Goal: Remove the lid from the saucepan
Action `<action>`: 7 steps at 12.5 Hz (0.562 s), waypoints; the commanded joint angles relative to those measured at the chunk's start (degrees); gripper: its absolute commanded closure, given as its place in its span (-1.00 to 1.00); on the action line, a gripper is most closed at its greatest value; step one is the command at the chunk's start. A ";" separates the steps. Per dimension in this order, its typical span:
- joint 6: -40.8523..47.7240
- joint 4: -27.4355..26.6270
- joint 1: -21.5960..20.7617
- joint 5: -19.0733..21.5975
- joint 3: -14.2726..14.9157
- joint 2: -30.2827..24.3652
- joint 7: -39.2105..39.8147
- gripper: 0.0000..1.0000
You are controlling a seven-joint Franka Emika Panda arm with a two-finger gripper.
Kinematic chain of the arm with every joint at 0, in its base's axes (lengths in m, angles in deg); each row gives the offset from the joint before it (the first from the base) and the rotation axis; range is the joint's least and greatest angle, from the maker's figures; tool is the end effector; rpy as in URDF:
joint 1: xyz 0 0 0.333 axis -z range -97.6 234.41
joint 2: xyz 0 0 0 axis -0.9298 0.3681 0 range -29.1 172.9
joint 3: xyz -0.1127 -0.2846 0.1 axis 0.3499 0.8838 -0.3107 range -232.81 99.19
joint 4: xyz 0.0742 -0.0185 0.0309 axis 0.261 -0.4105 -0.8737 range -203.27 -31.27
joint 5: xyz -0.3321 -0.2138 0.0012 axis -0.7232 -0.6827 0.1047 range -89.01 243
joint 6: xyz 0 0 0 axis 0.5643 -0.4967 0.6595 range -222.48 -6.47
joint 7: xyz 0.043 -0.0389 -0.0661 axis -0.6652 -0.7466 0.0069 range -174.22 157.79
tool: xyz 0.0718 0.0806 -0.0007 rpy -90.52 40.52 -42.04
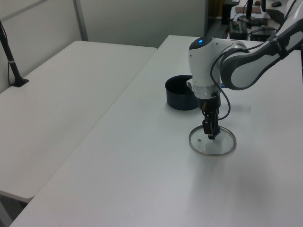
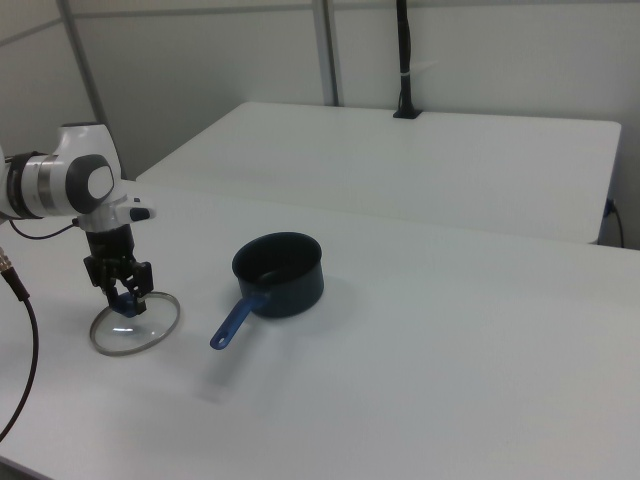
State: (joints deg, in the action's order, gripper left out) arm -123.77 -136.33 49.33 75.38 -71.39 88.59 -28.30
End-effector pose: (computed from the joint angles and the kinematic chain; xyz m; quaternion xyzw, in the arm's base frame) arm 0.5530 0.2381 0.3386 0.9959 0.0375 -0.0758 0.0310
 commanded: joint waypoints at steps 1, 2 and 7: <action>-0.95 -0.89 0.09 -1.28 -0.34 0.09 -3.19 -0.88; -0.95 -0.46 0.44 -1.37 -0.34 0.09 -4.95 -1.00; 2.38 2.88 3.77 -1.20 -0.34 -3.50 -3.30 -1.00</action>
State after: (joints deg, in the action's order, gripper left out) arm -123.68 -134.54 50.49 75.22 -71.34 88.33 -31.77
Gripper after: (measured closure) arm 0.000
